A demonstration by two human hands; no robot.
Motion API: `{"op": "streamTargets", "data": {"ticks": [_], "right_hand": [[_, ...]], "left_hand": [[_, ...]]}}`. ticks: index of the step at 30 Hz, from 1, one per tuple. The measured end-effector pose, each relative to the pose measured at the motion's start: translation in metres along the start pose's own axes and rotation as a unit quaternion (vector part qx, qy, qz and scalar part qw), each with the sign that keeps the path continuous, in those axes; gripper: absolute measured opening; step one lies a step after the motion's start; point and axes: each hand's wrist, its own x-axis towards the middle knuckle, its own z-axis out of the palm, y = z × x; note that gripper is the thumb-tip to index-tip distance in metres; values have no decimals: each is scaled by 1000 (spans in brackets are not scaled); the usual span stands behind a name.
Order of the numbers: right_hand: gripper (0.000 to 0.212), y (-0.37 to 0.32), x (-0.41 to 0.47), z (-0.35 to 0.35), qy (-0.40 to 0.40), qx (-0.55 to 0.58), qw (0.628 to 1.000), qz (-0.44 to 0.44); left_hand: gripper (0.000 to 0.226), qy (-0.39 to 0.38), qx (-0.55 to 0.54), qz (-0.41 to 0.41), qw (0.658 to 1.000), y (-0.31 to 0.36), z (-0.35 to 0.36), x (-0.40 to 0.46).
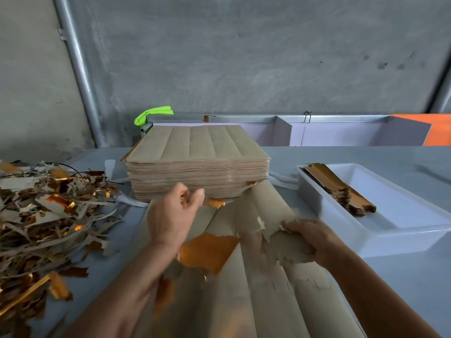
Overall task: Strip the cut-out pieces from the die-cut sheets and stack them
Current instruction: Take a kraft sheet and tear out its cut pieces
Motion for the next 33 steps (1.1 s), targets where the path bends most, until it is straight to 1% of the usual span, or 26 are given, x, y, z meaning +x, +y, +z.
{"op": "streamTargets", "data": {"ticks": [1, 3, 5, 7, 9, 10, 13, 15, 16, 19, 20, 22, 23, 24, 26, 27, 28, 29, 31, 33], "right_hand": [[14, 1, -2, 4, -10, -12, 1000, -22], [18, 1, -5, 10, -34, -46, 996, -74], [25, 0, -11, 12, -63, -84, 987, -124], [33, -1, -15, 10, -86, -127, 972, -179], [37, -3, -21, 9, -104, -161, 954, -230], [37, -4, -25, 9, -112, -174, 945, -253], [36, -4, -28, 8, -130, -202, 921, -306], [32, 0, -26, 7, -128, -218, 910, -328], [29, 2, -24, 6, -121, -225, 909, -329], [26, 9, -19, 4, -109, -195, 923, -312], [27, 10, -20, 4, -112, -170, 931, -304], [39, 12, -21, 2, -104, -124, 944, -289], [44, 13, -20, 0, -82, -112, 950, -278], [44, 13, -18, -4, -47, -115, 956, -267], [28, 11, -11, -14, 49, -168, 952, -253], [23, 8, -8, -19, 90, -212, 939, -254], [23, 3, -6, -22, 117, -250, 925, -263], [28, -3, -7, -21, 126, -274, 911, -280], [37, -19, -15, -12, 97, -321, 878, -341], [38, -32, -21, 6, 37, -409, 815, -409]], "left_hand": [[33, -31, -4, 36, 999, 9, 2, -3], [53, -104, -1, 80, 991, 24, 6, -6], [71, -170, 8, 85, 982, 32, 12, -3], [84, -227, 33, 77, 970, 39, 17, 0], [89, -268, 48, 77, 959, 43, 23, 3], [88, -286, 36, 75, 955, 45, 26, 5], [80, -348, -61, 52, 934, 48, 33, 10], [70, -375, -98, 41, 921, 48, 35, 14], [61, -380, -109, 35, 918, 47, 36, 15], [24, -372, -133, 9, 919, 43, 37, 16], [17, -367, -131, 7, 921, 43, 37, 16], [8, -357, -121, 20, 926, 43, 35, 16], [6, -354, -118, 28, 927, 43, 34, 16], [5, -350, -114, 35, 929, 43, 33, 16], [3, -346, -101, 49, 932, 43, 32, 16], [2, -348, -93, 57, 931, 43, 32, 15], [3, -349, -85, 67, 931, 44, 32, 14], [7, -351, -77, 79, 930, 46, 33, 13], [13, -355, -67, 101, 927, 55, 36, 12], [15, -364, -76, 116, 921, 65, 39, 10]]}}
